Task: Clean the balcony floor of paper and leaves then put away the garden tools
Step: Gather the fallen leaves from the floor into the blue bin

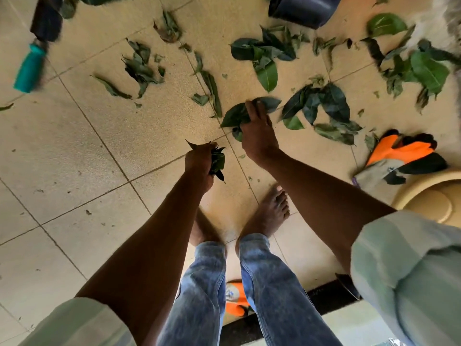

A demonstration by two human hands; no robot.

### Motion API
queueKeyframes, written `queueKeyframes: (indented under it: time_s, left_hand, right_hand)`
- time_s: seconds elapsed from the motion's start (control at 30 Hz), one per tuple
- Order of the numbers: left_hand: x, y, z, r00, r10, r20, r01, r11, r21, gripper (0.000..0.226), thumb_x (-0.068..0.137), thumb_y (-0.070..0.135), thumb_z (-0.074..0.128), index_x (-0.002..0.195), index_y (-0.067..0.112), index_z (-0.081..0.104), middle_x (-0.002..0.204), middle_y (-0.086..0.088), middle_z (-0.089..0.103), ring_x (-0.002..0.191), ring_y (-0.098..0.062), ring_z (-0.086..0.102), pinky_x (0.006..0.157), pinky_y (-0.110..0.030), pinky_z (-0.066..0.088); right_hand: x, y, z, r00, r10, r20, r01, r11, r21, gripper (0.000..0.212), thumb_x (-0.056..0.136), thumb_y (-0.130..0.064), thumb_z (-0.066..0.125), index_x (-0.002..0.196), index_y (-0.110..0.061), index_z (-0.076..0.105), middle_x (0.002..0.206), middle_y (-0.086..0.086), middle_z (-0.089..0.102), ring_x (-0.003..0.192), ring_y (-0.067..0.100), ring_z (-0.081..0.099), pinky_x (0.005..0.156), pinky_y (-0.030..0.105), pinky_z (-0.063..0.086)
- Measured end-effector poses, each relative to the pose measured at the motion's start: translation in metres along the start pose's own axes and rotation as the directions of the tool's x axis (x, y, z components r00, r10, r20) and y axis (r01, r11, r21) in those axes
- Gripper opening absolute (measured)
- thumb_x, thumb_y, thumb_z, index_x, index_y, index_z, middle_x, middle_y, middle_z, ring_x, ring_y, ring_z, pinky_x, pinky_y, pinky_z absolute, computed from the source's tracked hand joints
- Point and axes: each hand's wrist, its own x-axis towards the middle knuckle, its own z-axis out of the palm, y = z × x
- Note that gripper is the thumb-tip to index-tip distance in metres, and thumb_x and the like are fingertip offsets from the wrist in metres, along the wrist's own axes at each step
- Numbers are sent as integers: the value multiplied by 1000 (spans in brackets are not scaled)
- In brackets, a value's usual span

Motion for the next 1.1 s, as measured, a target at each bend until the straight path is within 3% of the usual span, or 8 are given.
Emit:
queueKeyframes:
  time_s: [0.17,0.37,0.57,0.67,0.73,0.9,1.0,1.1]
  left_hand:
    - [2,-11,-2,999,-40,-18,41,996,78,14,89,17,66,99,8,64,94,-12,65,84,-24,60,81,-34,51]
    - [-6,-16,-3,998,-53,-45,58,992,108,17,90,19,66,102,8,64,97,-13,65,88,-24,61,84,-34,52]
    - [-21,-7,15,999,-41,-1,41,996,83,10,91,15,63,99,10,63,89,-10,64,78,-20,59,66,-27,49]
    - [-28,2,31,1000,-12,22,11,1000,25,7,93,10,59,98,10,64,84,-9,64,69,-17,59,59,-25,48]
    - [-30,6,40,999,-3,52,7,997,-76,6,94,9,58,94,10,64,85,-9,68,73,-20,64,67,-31,53]
    - [-37,16,37,971,14,240,49,966,-256,39,88,40,65,109,7,66,101,-12,72,91,-26,70,84,-40,56]
    - [-34,26,23,978,39,205,14,967,-254,29,82,24,74,102,4,68,92,-10,73,82,-23,71,63,-33,57]
    - [-24,33,7,996,72,50,-57,965,-254,13,84,-2,66,97,-1,67,78,-9,72,61,-20,69,48,-28,54]
  right_hand:
    - [-28,-6,23,973,-153,-175,147,988,-44,20,64,-5,74,84,-4,70,94,14,66,88,30,65,62,33,57]
    - [-39,8,1,985,152,-78,-116,928,353,36,88,-11,64,122,-5,52,106,16,67,98,31,63,79,35,51]
    - [-57,30,-23,822,540,183,-467,453,759,8,79,-4,72,76,-8,66,78,7,67,80,27,66,63,22,44]
    - [-55,23,-40,773,427,470,-451,-151,880,11,78,6,71,80,-5,66,81,14,68,80,28,68,79,36,57]
    - [-54,8,-53,810,303,503,-419,-301,856,13,77,9,70,86,0,67,83,14,70,78,24,69,77,33,58]
    - [-39,-26,-55,861,364,355,-456,243,856,21,70,0,73,61,-15,62,64,6,62,63,22,60,63,38,55]
    - [-26,-48,-53,880,408,245,-450,548,705,20,75,-21,73,88,-11,62,94,10,65,93,30,60,75,41,50]
    - [-11,-59,-55,859,375,350,-512,603,611,60,70,-32,81,117,-11,50,120,9,51,112,26,45,87,37,44]
